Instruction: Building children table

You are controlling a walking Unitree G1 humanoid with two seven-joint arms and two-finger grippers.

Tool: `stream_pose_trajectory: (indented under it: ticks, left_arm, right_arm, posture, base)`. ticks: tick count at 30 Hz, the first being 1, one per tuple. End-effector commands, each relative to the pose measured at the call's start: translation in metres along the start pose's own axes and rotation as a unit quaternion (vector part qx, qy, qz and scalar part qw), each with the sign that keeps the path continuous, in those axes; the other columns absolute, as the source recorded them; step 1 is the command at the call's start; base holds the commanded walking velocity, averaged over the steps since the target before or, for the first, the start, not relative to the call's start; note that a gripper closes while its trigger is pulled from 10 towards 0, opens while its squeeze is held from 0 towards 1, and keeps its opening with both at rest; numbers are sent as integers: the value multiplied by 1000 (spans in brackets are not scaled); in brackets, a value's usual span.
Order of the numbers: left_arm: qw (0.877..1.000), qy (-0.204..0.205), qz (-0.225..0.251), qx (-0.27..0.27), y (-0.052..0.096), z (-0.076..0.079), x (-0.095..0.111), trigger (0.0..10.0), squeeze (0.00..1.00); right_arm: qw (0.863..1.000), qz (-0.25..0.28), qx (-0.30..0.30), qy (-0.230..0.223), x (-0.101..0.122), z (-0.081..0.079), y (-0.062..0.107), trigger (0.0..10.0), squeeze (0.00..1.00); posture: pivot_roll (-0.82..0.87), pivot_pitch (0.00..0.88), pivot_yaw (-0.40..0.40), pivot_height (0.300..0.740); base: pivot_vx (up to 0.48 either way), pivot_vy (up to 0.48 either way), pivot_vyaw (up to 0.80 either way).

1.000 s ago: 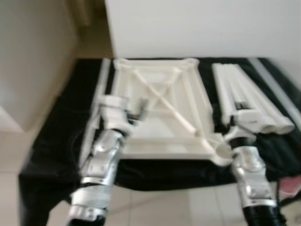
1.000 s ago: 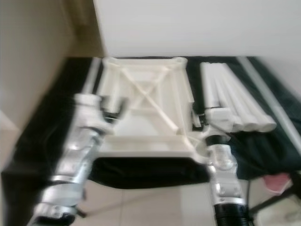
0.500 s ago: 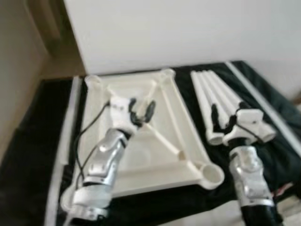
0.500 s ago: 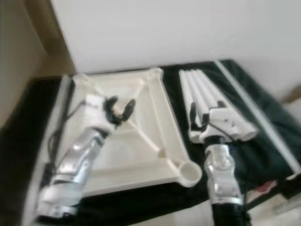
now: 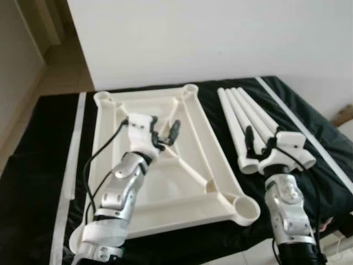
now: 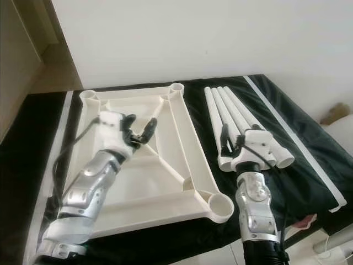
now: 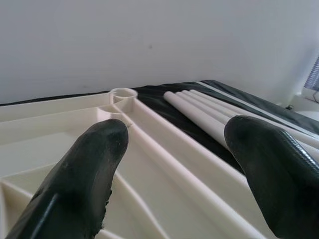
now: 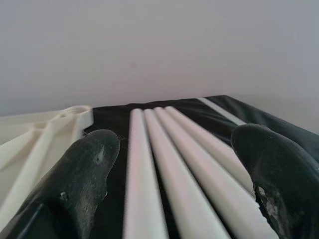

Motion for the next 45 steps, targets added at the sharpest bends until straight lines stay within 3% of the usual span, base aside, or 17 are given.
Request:
stream_pose_trajectory:
  ticks: [1,5,6,10,13,14,16,20,26,28,29,31,38,40,45]
  left_arm:
    - [999,-10,-21,-43,3,9,-5,10000,0]
    - [996,-16,-34,-77,5,19,-6,10000,0]
    - [996,-15,-38,-84,6,22,-7,10000,0]
    - [994,-3,-46,-103,9,29,-8,10000,0]
    - [990,-17,-63,-128,12,37,-11,10000,0]
    - [985,-22,-76,-151,16,42,-14,10000,0]
    - [985,-22,-76,-151,16,42,-14,10000,0]
    - [957,-79,-145,-240,36,57,-33,10000,0]
    - [946,-99,-171,-255,42,58,-41,10000,0]
    - [926,-124,-215,-283,52,58,-56,10000,0]
    - [926,-124,-215,-283,52,58,-56,10000,0]
    - [912,-143,-243,-296,60,57,-65,10000,0]
    - [909,-139,-257,-298,65,54,-67,10000,0]
    - [896,-184,-278,-292,69,41,-75,10000,0]
    - [886,-226,-295,-276,71,29,-81,10000,0]
  right_arm:
    - [1000,-22,-5,-6,-6,4,-3,10000,0]
    - [999,-50,0,-1,-12,7,-7,10000,0]
    - [998,-54,12,-11,-14,6,-7,10000,1000]
    - [994,-85,51,-36,-23,4,-6,10000,1000]
    - [992,-86,87,-18,-23,4,-6,10000,1000]
    - [990,-80,113,0,-22,1,-5,10000,0]
    - [990,-80,113,0,-22,1,-5,10000,0]
    - [982,-78,169,28,-23,-9,2,10000,0]
    - [980,-81,180,29,-24,-12,5,10000,0]
    - [978,-80,190,33,-23,-15,7,10000,0]
    - [978,-80,190,33,-23,-15,7,10000,0]
    - [977,-80,196,36,-24,-15,7,10000,0]
    - [976,-79,198,38,-24,-15,5,10000,0]
    - [976,-78,201,37,-24,-16,4,10000,0]
    - [975,-78,203,36,-24,-18,4,10000,0]
  posture:
    - [-49,0,2,740]
    - [-51,0,5,740]
    - [-51,0,6,740]
    - [-50,1,8,740]
    - [-50,4,9,740]
    - [-52,6,9,740]
    - [-52,6,9,740]
    - [-55,7,8,740]
    - [-60,3,11,740]
    - [-62,0,17,740]
    - [-62,0,17,740]
    - [-60,0,19,740]
    - [-52,0,18,740]
    - [-47,0,14,740]
    - [-47,0,14,740]
  base:
    - [0,0,0]
    - [0,0,0]
    - [0,0,0]
    - [0,0,0]
    - [0,0,0]
    - [0,0,0]
    - [0,0,0]
    - [0,0,0]
    - [0,0,0]
    - [0,0,0]
    - [0,0,0]
    - [0,0,0]
    - [0,0,0]
    - [0,0,0]
    - [0,0,0]
Point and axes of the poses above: a point about 5 cm out from each wrist's last joint towards the gripper, its own y axis pointing back from the gripper into the wrist, its own x axis along the axis of the wrist's last joint, z = x × y, the point moved 3 cm from there along -y, pointing out of the wrist towards the gripper, and after that the axes turned 12 degrees about y, right-handed, at the moved point
